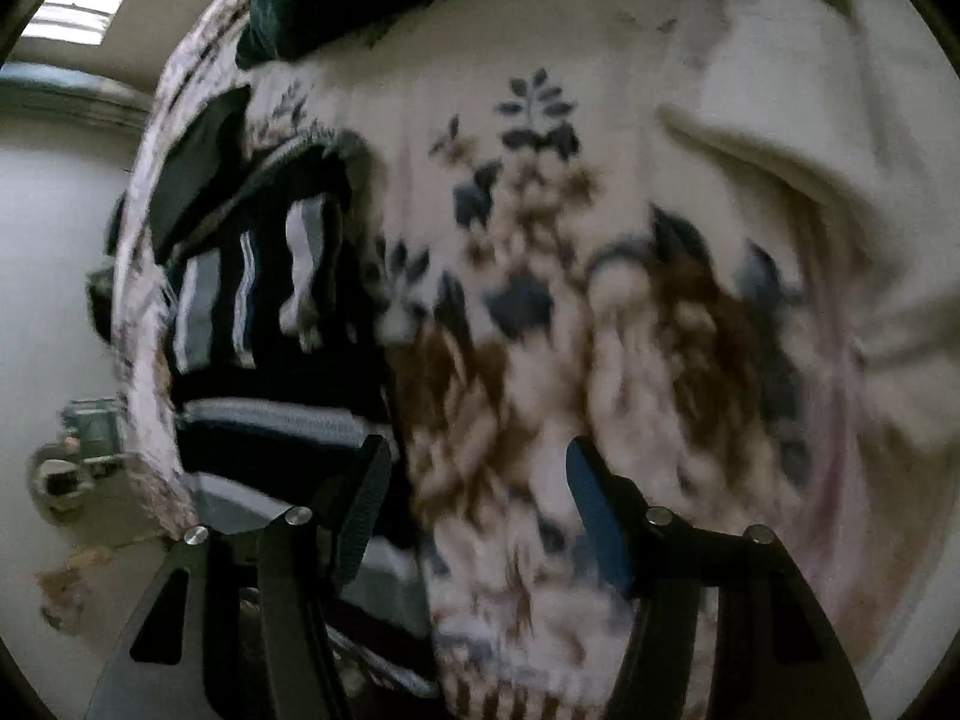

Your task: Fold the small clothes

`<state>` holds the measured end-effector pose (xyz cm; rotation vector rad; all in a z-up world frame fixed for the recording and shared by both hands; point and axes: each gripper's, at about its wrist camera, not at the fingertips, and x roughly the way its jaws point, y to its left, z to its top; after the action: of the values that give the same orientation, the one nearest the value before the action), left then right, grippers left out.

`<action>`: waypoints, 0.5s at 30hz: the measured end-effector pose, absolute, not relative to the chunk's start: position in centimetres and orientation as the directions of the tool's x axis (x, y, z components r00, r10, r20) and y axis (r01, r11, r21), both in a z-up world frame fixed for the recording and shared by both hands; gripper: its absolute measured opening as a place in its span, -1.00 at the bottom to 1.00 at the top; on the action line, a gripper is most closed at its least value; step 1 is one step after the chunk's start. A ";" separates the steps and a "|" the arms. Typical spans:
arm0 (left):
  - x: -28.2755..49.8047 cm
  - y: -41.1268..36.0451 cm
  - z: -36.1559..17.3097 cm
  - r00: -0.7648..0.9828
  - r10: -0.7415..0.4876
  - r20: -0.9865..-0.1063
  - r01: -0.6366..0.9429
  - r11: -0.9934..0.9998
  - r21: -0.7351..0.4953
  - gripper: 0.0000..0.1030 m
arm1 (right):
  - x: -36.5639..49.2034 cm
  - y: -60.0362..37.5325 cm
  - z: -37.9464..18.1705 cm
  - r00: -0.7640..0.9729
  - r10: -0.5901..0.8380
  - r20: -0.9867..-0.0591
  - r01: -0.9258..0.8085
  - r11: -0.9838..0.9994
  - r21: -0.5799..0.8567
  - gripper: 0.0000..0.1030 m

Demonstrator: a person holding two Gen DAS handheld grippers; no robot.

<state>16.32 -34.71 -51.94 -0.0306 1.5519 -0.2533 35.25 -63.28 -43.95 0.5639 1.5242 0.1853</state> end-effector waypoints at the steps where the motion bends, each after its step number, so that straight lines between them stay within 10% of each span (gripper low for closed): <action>1: 15.9 -35.3 -52.4 -0.006 -0.169 -0.986 0.146 0.975 -0.168 0.93 | 36.7 -63.2 -45.2 0.071 0.492 -0.868 0.241 0.836 0.493 0.19; 15: 14.6 -39.5 -55.6 0.102 0.017 -0.995 0.175 0.984 0.034 0.87 | 55.2 -51.6 -56.9 0.019 0.654 -0.756 0.283 0.722 0.631 -0.01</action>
<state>14.61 -39.55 -55.62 0.1574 1.4663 -0.1178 55.17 -51.63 -56.88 0.7846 1.5697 0.3394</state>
